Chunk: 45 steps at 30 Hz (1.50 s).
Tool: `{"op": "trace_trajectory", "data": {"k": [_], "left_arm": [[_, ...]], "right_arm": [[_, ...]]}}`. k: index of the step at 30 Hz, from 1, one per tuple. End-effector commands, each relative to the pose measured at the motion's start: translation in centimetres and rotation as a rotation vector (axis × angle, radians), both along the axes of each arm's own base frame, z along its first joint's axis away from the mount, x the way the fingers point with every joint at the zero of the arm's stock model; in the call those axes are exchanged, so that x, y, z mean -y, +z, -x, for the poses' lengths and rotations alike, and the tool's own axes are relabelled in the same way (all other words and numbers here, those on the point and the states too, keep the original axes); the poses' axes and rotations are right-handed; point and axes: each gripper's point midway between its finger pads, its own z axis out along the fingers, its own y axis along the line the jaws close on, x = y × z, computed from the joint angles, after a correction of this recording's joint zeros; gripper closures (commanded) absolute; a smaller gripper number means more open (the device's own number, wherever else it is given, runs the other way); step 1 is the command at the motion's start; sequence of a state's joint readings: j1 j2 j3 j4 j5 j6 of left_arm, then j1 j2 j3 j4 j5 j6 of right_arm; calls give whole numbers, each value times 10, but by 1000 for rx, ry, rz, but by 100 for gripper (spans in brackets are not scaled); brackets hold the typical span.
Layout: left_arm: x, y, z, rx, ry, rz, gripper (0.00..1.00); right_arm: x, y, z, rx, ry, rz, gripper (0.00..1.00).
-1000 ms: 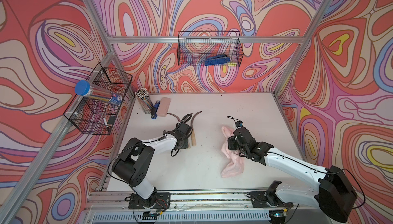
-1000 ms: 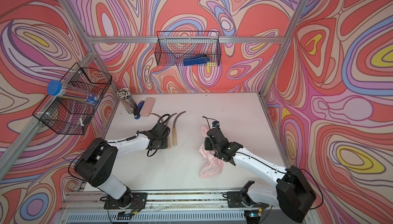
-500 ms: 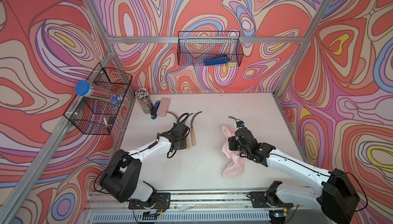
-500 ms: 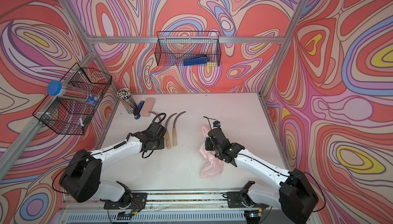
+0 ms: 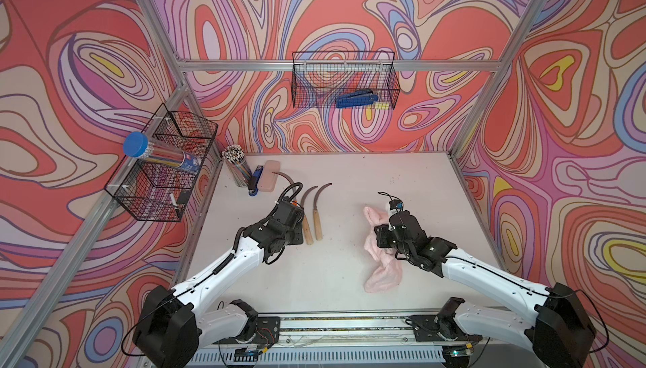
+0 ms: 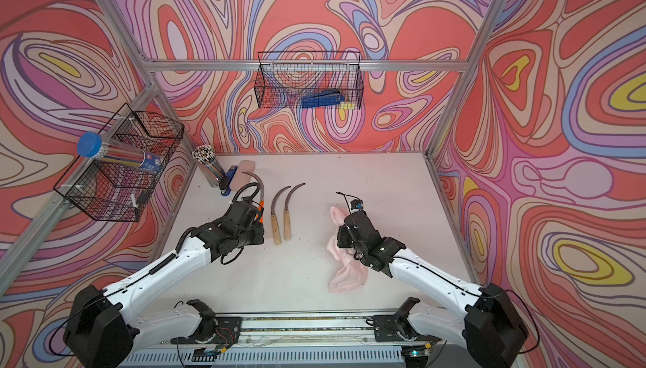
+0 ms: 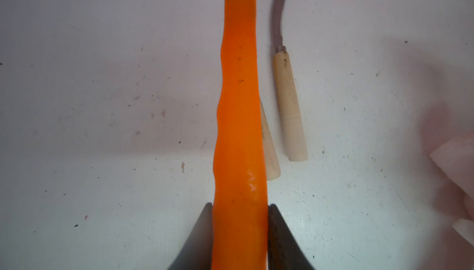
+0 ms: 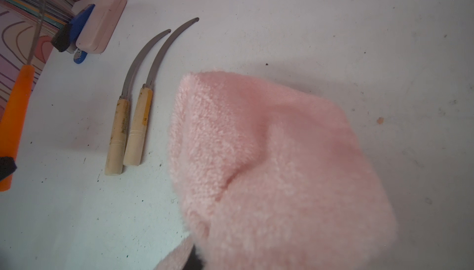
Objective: Wipe small sickles with rags
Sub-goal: Pick up the small sickle from the center of the board, then wipe the small sickle.
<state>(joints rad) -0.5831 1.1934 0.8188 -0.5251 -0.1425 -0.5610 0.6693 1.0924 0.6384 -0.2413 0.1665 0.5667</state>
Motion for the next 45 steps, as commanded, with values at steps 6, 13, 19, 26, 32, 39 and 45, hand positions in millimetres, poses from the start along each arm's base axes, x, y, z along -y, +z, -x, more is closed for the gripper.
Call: {"op": "trace_trajectory", "data": {"k": [6, 13, 19, 26, 32, 39, 45], "left_arm": [[99, 5, 6, 6, -325, -25, 100], [153, -2, -5, -21, -460, -24, 100], [172, -7, 2, -6, -537, -53, 100], [167, -9, 17, 16, -589, -79, 100], [160, -15, 26, 26, -621, -127, 100], [163, -13, 31, 40, -640, -87, 100], [170, 0, 36, 25, -593, 12, 100]], "right_arm": [[-4, 38, 3, 86, 69, -104, 100], [-36, 28, 3, 66, 195, -53, 100], [-72, 8, 0, 43, 302, -2, 100], [-96, 4, -1, 98, 428, -6, 100], [-131, 8, 18, 114, 649, -109, 100], [-137, 3, 18, 104, 678, -112, 100], [-123, -15, -2, 53, 479, -61, 100]]}}
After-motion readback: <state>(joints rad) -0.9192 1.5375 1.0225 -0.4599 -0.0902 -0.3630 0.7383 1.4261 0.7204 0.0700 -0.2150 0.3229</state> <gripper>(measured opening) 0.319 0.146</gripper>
